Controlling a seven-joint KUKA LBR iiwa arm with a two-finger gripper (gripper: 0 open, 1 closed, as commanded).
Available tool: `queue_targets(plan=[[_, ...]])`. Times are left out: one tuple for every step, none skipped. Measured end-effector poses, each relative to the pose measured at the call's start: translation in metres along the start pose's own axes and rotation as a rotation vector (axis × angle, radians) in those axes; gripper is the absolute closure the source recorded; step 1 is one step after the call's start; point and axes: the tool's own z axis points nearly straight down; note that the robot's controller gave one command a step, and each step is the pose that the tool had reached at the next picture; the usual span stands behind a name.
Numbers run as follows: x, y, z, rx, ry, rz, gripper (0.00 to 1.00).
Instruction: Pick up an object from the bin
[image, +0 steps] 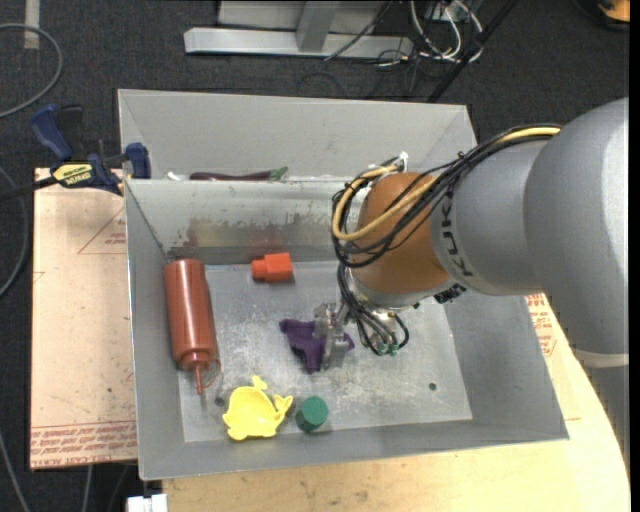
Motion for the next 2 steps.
queue_targets(plan=[[0.0, 0.0, 0.0, 0.0, 0.0, 0.0, 1.0], [0.005, 0.014, -0.1, -0.001, -0.003, -0.033, 1.0]])
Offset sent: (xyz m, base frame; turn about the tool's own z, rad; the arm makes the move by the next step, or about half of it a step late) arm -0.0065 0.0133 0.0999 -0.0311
